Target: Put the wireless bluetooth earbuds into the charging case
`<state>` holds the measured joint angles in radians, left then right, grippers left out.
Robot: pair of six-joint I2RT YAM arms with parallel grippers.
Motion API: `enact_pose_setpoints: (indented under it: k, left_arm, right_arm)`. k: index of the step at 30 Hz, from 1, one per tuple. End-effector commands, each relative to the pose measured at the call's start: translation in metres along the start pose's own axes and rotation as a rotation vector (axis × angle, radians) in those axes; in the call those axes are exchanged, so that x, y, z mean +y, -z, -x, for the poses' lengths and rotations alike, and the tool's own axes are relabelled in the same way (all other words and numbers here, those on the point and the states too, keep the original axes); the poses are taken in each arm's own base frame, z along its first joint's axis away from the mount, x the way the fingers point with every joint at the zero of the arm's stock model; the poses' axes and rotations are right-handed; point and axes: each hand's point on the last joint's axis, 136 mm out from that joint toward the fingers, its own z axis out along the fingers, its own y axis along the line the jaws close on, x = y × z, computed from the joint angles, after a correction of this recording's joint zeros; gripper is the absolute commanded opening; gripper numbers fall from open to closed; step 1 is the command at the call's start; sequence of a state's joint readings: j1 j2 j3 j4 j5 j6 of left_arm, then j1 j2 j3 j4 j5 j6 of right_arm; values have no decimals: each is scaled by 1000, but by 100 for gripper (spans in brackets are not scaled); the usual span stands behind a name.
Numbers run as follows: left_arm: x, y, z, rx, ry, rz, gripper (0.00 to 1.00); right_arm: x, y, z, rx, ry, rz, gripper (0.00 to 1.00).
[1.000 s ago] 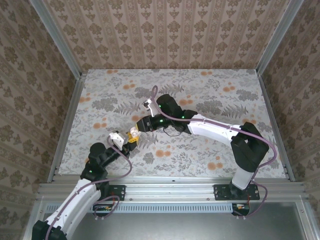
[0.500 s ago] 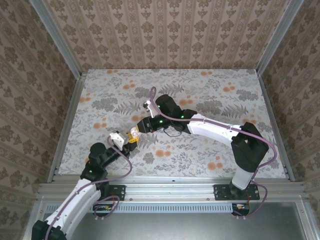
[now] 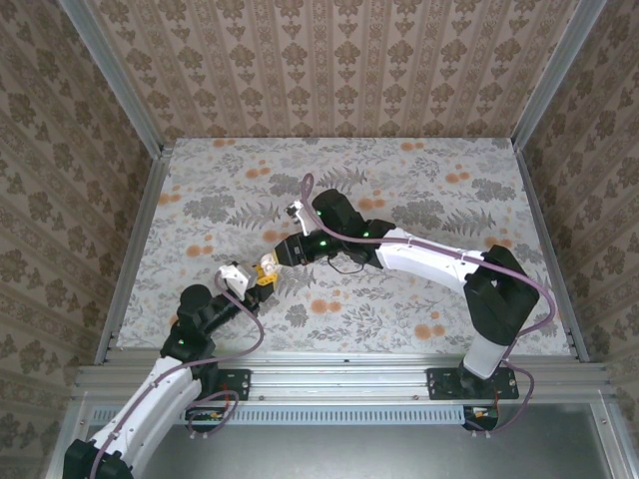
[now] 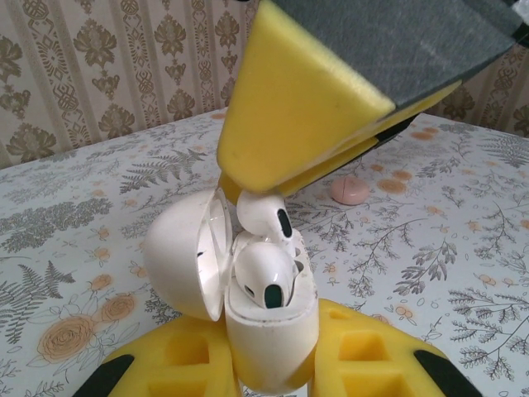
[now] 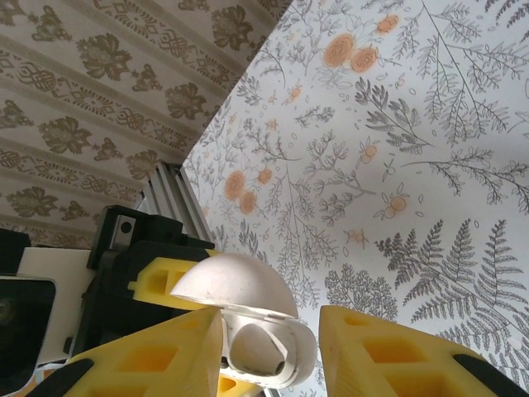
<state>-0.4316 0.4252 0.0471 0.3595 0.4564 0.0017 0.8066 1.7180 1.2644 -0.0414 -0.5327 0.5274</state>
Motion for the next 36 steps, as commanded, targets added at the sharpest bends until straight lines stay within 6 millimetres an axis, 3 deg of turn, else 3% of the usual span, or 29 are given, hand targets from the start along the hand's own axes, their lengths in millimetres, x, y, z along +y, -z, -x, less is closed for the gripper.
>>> enact_pose_setpoints:
  k: [1, 8, 13, 21, 25, 26, 31, 36]
  left_arm:
    - [-1, 1, 23, -59, -48, -5, 0]
    - [-2, 1, 24, -63, -49, -7, 0]
    - [-3, 1, 26, -68, -40, -17, 0]
    - [-12, -1, 45, -90, -15, -73, 0]
    - [-19, -7, 53, -74, 1, -137, 0]
    - [-20, -9, 55, -71, 6, -154, 0]
    - [-31, -16, 67, -64, -2, -246, 0]
    - [-39, -21, 76, -56, -6, -317, 0]
  right_arm:
    - [14, 10, 6, -25, 20, 46, 37]
    - [17, 11, 8, -35, 17, 71, 37]
    - [17, 25, 15, -98, 66, 60, 37]
    - [18, 66, 23, -222, 236, 28, 40]
    - [16, 89, 26, -282, 323, 12, 43]
    - [24, 101, 29, -311, 361, 12, 44]
    - [23, 125, 30, -361, 454, -31, 46]
    - [20, 144, 32, -446, 520, -66, 63]
